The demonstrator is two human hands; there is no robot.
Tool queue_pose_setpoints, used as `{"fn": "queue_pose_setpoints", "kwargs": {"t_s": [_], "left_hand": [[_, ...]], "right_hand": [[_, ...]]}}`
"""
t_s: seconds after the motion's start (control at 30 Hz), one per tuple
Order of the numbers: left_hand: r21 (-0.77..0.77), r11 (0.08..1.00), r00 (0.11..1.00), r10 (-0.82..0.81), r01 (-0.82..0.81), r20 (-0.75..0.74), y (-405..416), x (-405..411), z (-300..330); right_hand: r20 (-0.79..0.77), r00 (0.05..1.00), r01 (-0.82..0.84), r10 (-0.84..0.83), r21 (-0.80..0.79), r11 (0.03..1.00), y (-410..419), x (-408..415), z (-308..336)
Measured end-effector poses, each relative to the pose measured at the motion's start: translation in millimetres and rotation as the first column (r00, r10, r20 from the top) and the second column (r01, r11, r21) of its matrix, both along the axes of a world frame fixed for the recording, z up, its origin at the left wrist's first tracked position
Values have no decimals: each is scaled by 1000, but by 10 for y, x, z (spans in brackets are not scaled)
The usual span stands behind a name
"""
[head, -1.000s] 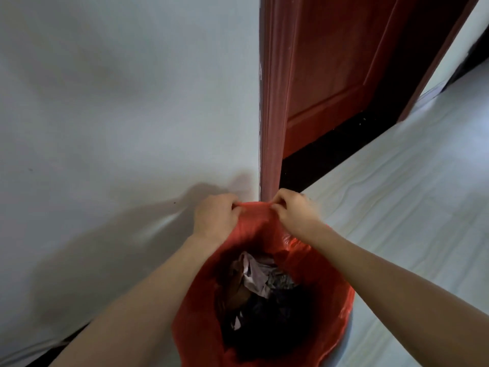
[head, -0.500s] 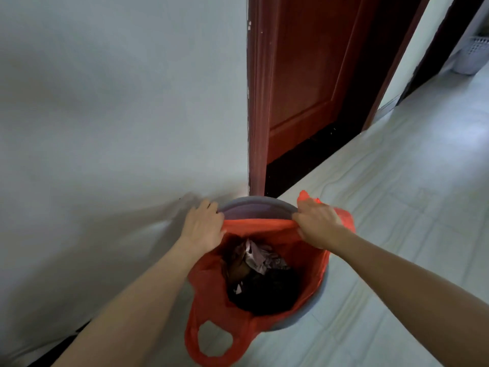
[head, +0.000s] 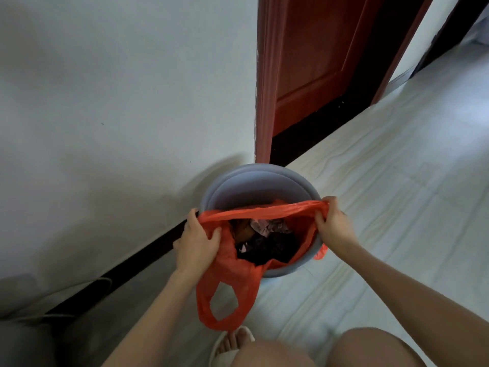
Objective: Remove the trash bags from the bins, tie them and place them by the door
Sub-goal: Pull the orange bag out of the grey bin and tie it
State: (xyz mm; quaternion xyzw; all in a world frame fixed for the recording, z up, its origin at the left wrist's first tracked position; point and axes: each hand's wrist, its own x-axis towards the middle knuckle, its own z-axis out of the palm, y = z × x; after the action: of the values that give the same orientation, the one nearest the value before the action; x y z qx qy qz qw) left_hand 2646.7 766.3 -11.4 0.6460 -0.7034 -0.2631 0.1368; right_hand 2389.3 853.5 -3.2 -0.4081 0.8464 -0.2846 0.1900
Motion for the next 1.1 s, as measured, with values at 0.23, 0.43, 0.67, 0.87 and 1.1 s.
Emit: {"fn": "queue_pose_setpoints", "kwargs": {"t_s": [0.23, 0.43, 0.67, 0.87, 1.1], "left_hand": [[-122, 986, 991, 120, -113, 52, -238, 18, 97], [-162, 987, 962, 42, 2, 270, -365, 98, 381], [121, 949, 836, -314, 291, 449, -106, 181, 546], [61, 845, 708, -483, 531, 515, 126, 237, 382], [151, 939, 927, -262, 309, -269, -132, 390, 503]], "right_hand": [[73, 996, 59, -55, -58, 997, -286, 244, 12], [-518, 763, -205, 387, 374, 904, -457, 199, 172], [-85, 819, -429, 568, 567, 703, -459, 285, 352], [53, 941, -332, 334, 326, 885, -434, 554, 589], [409, 907, -97, 103, -36, 995, -552, 542, 899]]}}
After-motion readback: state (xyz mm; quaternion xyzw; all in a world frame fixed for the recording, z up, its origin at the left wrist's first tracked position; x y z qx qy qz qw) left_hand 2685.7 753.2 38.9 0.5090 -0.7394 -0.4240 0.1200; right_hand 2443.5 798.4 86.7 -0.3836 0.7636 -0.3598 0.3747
